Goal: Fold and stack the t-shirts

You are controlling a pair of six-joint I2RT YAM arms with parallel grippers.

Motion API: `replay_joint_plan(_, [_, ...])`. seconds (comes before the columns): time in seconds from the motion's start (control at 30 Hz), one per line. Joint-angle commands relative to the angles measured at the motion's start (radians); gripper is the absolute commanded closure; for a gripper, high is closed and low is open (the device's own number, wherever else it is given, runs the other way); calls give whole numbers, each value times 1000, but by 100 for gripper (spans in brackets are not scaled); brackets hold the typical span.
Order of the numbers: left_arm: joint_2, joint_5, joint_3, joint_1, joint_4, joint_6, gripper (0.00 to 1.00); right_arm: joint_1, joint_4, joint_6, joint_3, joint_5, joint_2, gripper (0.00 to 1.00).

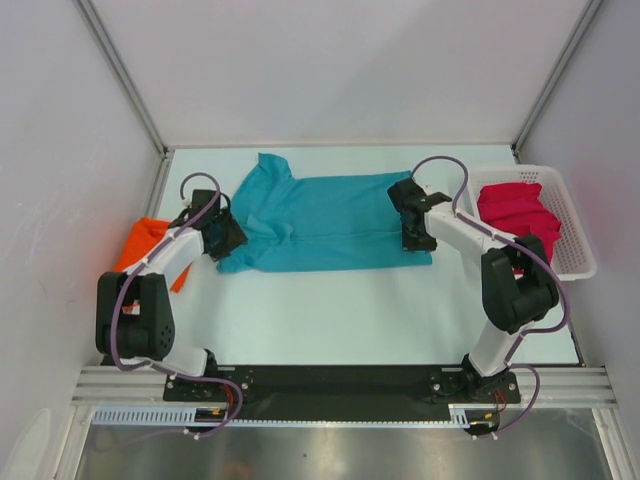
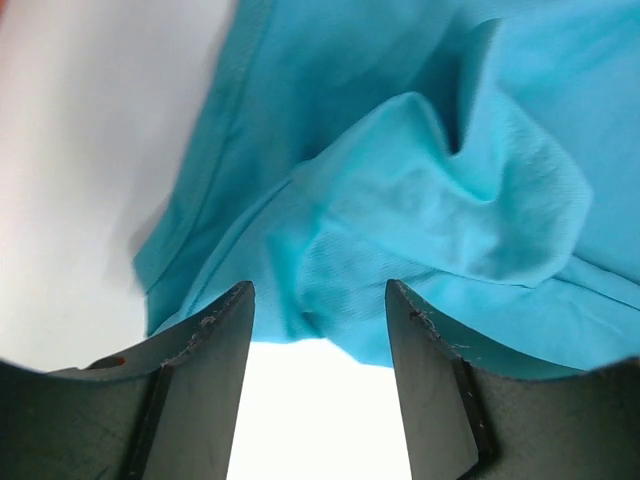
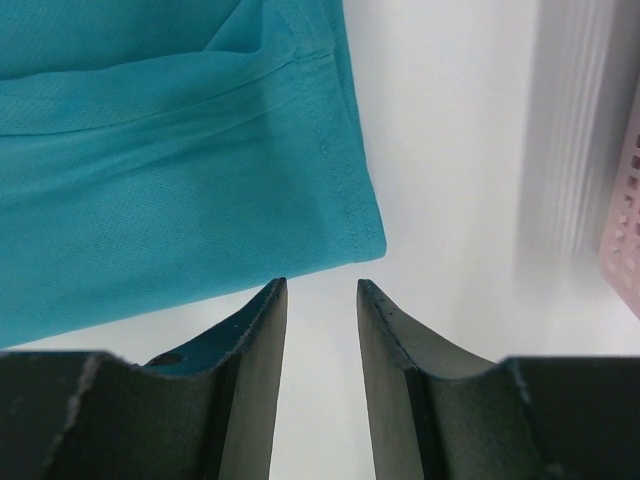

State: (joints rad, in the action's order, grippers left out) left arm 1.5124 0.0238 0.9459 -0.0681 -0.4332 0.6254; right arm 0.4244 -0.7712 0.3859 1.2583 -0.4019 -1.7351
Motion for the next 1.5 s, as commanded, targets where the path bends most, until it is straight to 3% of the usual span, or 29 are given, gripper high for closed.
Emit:
replay_joint_plan(0.0, [-67,88,-48,-2,16,-23,39,7,42,-10,-22,11,26,60])
replay_joint_plan(0.37, [-26,166,-61,24,22,-35,37,-9,50,-18,-59,9,45,60])
replay_joint_plan(0.5, [8,136,-70,36,47,-35,40,-12,49,-19,-57,12,48,60])
replay_joint_plan(0.6, [32,88,-97,36,83,-23,53,-13,46,-18,-54,12,48,61])
replay_joint_plan(0.63, [37,79,-104,37,93,-20,71,-10,44,-15,-54,12,49,61])
replay_joint_plan(0.67, [42,71,-110,36,106,-20,81,-10,43,-15,-54,11,49,61])
replay_joint_plan(0.73, [45,58,-121,36,111,-15,90,-12,41,-16,-57,8,57,61])
replay_joint_plan(0.83, [22,44,-131,36,113,-13,94,-16,43,-18,-65,5,65,61])
replay_joint_plan(1.27, [-257,31,-225,36,7,-13,95,-65,112,-24,-27,66,-53,60])
replay_joint_plan(1.47, [-316,27,-271,36,-7,-10,94,-67,130,-15,-20,66,-89,60])
